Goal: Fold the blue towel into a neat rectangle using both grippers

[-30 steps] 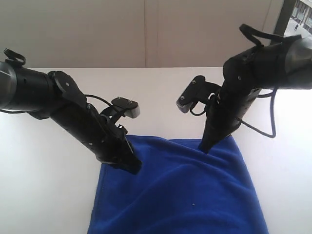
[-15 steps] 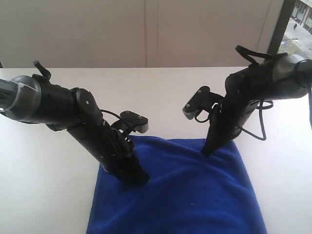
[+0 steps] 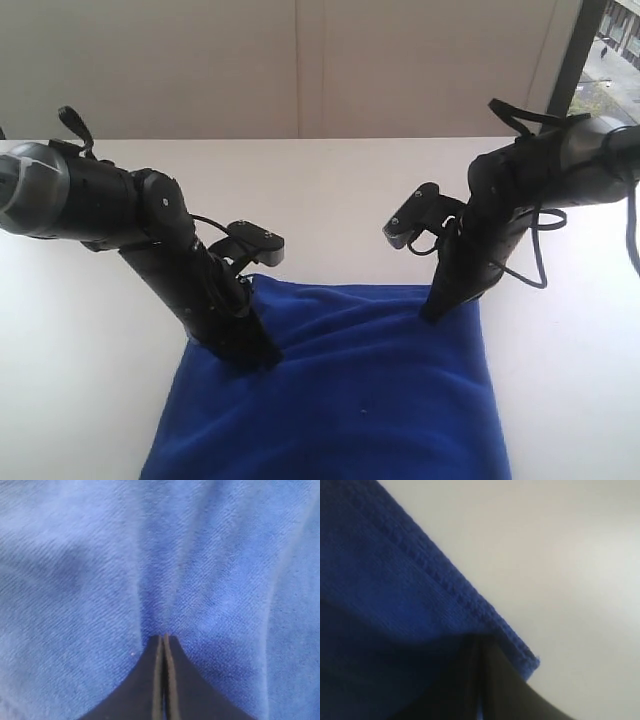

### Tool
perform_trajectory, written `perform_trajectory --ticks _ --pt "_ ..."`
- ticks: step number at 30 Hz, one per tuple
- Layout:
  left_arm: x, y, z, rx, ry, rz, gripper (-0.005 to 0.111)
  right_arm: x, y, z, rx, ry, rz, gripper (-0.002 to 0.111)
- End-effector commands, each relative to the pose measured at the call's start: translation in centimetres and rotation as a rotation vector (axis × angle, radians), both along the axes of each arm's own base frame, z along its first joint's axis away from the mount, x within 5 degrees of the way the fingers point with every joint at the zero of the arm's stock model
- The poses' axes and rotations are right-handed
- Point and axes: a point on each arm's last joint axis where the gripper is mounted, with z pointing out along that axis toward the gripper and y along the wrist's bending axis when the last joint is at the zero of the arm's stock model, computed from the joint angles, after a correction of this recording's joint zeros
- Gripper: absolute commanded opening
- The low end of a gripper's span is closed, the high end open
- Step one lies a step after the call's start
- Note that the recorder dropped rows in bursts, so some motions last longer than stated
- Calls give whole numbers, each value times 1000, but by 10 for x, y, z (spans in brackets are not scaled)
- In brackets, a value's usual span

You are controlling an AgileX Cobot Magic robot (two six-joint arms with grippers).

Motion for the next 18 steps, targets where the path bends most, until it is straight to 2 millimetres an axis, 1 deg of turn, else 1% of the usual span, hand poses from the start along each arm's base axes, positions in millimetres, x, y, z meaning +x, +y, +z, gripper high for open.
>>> perform_trajectory --ticks 1,5,7,13,16,18 --pt "9 29 -17 122 6 -36 0 -10 -8 -10 -41 128 -12 0" --pt "14 38 -17 140 -15 -60 0 -14 -7 -10 -32 170 -34 0" --pt "17 41 -17 164 -53 -105 0 -18 -7 -10 -24 209 -52 0" --pt "26 41 -15 183 -148 -135 0 -29 -4 -10 -23 316 -75 0" --pt "29 39 -10 178 -155 -136 0 -30 0 -1 -19 302 -73 0" --pt "31 38 -4 175 -150 -142 0 -30 2 11 -9 255 -64 0"
